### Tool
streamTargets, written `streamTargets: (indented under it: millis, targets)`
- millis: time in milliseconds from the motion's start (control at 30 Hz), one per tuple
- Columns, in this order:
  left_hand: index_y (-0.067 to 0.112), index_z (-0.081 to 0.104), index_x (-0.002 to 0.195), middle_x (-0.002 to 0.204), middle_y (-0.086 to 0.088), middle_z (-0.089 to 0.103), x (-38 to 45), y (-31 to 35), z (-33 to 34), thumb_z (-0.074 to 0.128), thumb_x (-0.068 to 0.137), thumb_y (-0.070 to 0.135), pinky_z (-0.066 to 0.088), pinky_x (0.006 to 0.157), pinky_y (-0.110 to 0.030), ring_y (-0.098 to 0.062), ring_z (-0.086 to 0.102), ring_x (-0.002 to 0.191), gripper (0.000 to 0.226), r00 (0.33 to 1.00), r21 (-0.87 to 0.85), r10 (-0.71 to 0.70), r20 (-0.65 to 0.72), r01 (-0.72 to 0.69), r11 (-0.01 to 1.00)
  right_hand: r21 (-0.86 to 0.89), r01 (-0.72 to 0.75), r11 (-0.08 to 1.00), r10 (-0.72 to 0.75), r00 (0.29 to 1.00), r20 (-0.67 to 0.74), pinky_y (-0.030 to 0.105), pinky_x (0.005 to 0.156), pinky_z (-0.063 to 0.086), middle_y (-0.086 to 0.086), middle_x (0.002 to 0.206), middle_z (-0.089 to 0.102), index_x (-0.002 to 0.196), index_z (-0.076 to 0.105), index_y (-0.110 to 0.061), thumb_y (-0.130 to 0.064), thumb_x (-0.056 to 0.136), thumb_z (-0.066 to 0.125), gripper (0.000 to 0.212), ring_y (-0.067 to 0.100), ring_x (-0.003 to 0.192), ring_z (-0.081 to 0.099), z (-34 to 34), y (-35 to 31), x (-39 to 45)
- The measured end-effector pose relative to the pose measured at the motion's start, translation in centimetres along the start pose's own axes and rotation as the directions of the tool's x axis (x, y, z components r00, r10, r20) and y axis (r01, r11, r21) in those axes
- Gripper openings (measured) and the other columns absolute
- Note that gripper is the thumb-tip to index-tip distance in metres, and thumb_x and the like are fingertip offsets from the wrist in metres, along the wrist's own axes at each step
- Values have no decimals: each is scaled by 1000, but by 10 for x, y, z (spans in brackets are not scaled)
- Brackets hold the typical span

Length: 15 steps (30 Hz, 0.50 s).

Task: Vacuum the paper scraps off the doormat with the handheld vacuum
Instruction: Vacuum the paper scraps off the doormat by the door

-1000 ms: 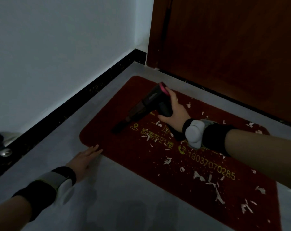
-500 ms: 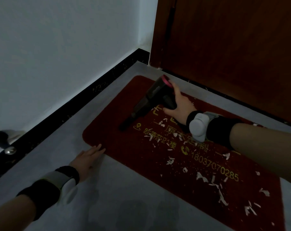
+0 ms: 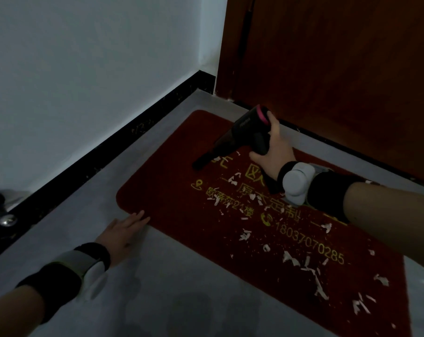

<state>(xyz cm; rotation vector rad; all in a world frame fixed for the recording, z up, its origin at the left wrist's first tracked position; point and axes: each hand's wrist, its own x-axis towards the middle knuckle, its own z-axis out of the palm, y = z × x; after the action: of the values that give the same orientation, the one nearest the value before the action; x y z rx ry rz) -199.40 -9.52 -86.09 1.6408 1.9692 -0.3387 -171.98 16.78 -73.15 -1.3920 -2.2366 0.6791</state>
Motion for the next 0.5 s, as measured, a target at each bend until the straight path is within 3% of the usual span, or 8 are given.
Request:
streamTargets:
  millis: [133,267,500]
  targets:
    - [24,-14,148,157,4,-16,-1,2,-2,39,96,14,1,118,-40,-15,-6,146,75,1000,4,-3,8,3,1000,63,15,998,-23,992,122,40,76,55,11,107,64,151,0,-27,-12,79,70,101,27,84,65,4,-10,-20]
    - [26,-12,149,157,4,-16,-2,3,-3,39,96,13,1,119,-40,-15,-6,146,74,1000,0,-10,13,10,1000,142,13,990,-43,976,214,38,76,55,7,107,64,150,-2,-31,-13,79,71,103,22,81,65,19,-17,-42]
    - [24,-13,149,157,2,-17,-4,8,-7,37,98,18,1,118,-38,-16,-6,146,72,1000,11,-13,26,12,1000,193,-23,981,-26,968,249,37,81,53,0,105,60,150,5,-27,-14,79,72,99,23,89,63,27,-20,-47]
